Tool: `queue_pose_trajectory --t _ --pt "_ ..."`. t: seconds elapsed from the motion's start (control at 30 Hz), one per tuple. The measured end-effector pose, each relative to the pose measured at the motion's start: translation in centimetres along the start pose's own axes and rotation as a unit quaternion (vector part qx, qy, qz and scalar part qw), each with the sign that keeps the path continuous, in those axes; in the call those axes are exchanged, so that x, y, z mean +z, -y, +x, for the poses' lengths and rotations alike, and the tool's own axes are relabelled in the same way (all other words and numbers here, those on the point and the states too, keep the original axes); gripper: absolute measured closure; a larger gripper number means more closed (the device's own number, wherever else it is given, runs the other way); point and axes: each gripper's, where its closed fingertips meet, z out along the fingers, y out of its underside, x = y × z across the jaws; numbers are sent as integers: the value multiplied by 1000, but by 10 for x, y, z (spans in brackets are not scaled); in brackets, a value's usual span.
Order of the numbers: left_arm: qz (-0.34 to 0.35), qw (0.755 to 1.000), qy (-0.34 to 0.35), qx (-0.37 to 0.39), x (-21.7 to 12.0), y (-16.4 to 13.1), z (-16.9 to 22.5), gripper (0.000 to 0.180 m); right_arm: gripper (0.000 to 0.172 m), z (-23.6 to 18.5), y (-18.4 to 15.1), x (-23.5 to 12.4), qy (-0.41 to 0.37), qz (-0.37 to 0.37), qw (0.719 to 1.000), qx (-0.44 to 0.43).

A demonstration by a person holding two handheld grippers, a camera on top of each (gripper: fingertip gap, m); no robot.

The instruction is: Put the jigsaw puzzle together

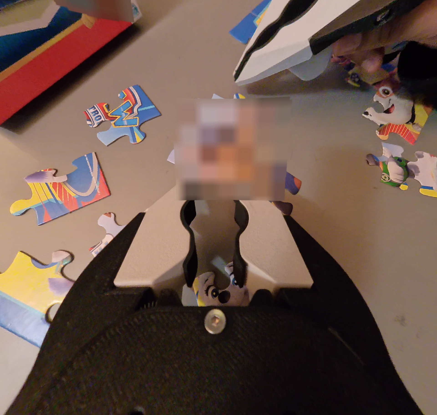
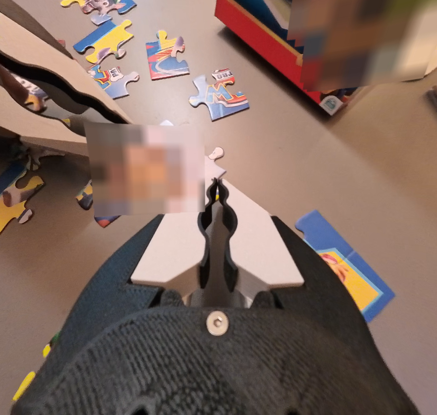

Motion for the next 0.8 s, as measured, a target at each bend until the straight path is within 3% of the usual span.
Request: queue_pose_trajectory --t 0.8 --pt "-21 1000 -10 -9 3 -7 1 147 162 -20 -17 4 33 -61 998 -12"
